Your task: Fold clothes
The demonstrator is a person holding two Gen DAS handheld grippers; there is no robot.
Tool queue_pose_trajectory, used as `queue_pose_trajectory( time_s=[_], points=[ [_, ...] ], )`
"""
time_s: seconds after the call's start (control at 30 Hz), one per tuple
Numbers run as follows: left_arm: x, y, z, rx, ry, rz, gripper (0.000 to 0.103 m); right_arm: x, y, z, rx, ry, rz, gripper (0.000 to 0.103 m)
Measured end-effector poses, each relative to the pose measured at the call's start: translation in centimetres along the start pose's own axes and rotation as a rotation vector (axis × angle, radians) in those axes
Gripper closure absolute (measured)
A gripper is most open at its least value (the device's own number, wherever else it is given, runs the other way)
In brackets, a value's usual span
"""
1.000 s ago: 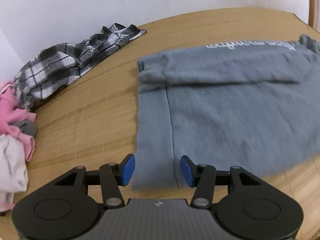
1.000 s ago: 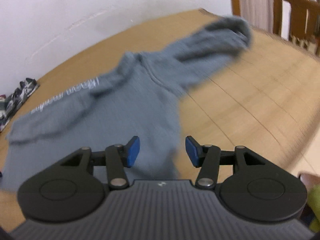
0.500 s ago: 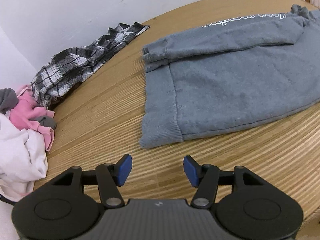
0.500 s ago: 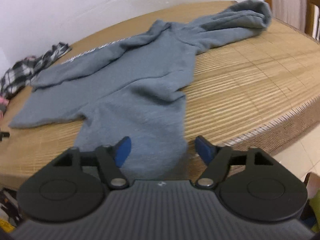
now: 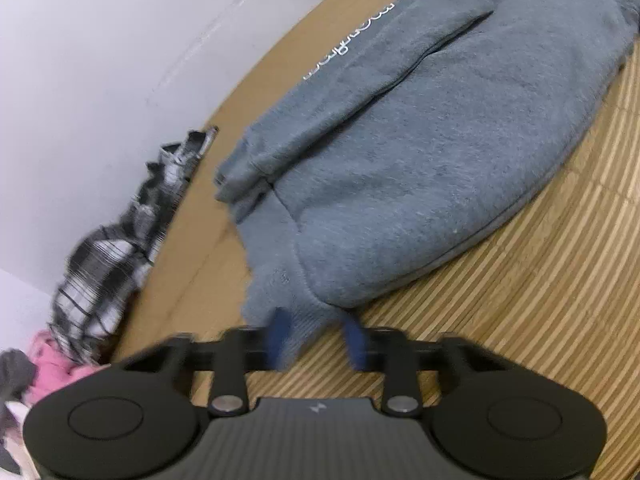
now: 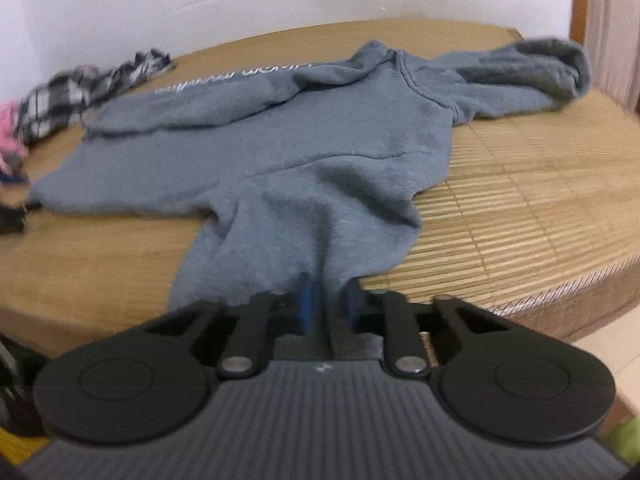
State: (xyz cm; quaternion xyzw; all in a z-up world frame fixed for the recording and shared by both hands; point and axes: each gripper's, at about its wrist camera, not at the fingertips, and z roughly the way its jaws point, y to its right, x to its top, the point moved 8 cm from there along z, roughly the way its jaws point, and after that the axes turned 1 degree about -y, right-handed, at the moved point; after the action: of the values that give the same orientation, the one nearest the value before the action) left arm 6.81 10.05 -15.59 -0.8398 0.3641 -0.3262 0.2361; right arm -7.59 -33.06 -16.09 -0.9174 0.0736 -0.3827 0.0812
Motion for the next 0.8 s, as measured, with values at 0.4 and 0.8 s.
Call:
queue_pose_trajectory(
  time_s=[0.4,0.8],
  points=[
    [0.8,-5.3,-4.0,-0.119,-0.011,-0.494,0.099,4.9,3.1,-5.2,0.186,0.199,0.454,0.092],
    [6.7,-10.9,2.4,-0.258,-0.122,-0.835,0.099,17.2,3.9,2.1,0.158,0.325,0.496,0.092]
  ],
)
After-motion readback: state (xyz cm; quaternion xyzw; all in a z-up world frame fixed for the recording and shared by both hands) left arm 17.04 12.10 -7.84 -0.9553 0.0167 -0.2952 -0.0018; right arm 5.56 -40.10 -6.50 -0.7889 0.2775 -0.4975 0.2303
